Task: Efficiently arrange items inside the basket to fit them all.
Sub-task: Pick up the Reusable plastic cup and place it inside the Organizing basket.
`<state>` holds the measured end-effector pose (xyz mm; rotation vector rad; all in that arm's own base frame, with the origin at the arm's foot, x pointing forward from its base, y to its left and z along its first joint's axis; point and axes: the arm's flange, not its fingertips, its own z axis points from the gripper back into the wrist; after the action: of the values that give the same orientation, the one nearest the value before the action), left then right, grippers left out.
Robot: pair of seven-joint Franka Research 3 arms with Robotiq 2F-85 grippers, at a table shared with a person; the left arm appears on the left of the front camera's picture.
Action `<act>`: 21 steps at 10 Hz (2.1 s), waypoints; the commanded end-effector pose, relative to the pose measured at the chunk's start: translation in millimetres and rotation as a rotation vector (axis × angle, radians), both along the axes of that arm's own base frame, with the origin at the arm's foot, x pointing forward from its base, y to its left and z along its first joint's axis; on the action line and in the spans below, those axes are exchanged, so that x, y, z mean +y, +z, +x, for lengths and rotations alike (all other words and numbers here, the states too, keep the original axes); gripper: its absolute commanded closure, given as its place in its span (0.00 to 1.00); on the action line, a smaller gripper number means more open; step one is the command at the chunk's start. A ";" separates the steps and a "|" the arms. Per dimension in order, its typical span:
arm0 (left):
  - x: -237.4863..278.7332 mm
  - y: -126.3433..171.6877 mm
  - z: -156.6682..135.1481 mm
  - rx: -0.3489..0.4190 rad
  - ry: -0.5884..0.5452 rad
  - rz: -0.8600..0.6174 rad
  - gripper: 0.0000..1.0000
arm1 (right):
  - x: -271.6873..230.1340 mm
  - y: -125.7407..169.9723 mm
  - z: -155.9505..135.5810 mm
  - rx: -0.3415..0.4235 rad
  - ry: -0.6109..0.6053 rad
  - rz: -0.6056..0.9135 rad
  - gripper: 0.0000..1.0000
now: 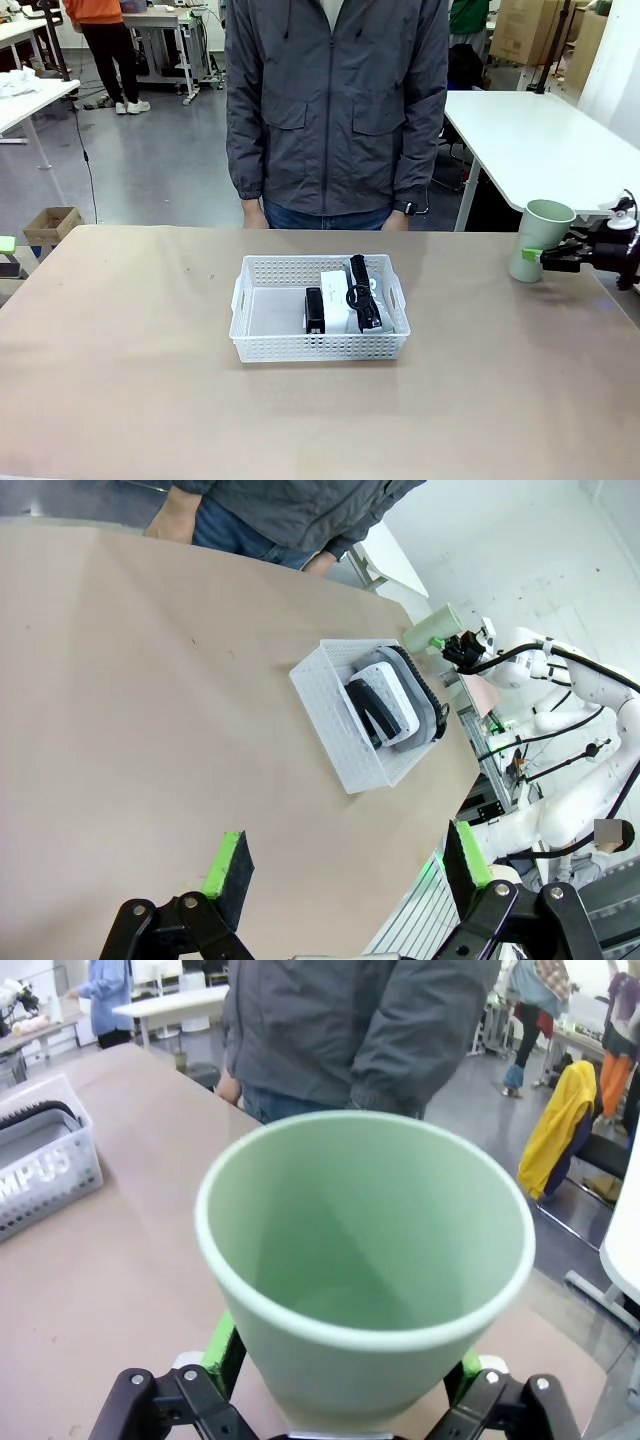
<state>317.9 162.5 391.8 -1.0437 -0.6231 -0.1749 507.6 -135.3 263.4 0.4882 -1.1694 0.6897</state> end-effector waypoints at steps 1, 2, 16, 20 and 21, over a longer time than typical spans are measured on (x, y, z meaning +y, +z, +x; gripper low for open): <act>-0.1 3.1 -1.6 0.009 -0.003 -0.012 0.00 | -3.0 2.8 -5.0 -0.058 0.008 0.022 0.00; -0.1 3.1 -1.6 0.009 -0.003 -0.012 0.00 | -3.3 8.6 -5.2 -0.075 0.002 0.028 0.00; -0.1 3.1 -1.6 0.009 -0.003 -0.012 0.00 | -15.5 58.8 -30.4 0.097 0.082 0.236 0.65; -0.1 3.1 -1.6 0.009 -0.003 -0.012 0.00 | 12.2 141.7 -79.5 0.360 0.183 0.202 0.22; -0.1 3.1 -1.6 0.009 -0.003 -0.012 0.00 | 22.0 151.5 -88.6 0.411 0.234 0.213 0.22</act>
<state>317.9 162.6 392.0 -1.0436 -0.6236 -0.1752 430.6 -124.5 400.6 0.8762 -0.8836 0.6146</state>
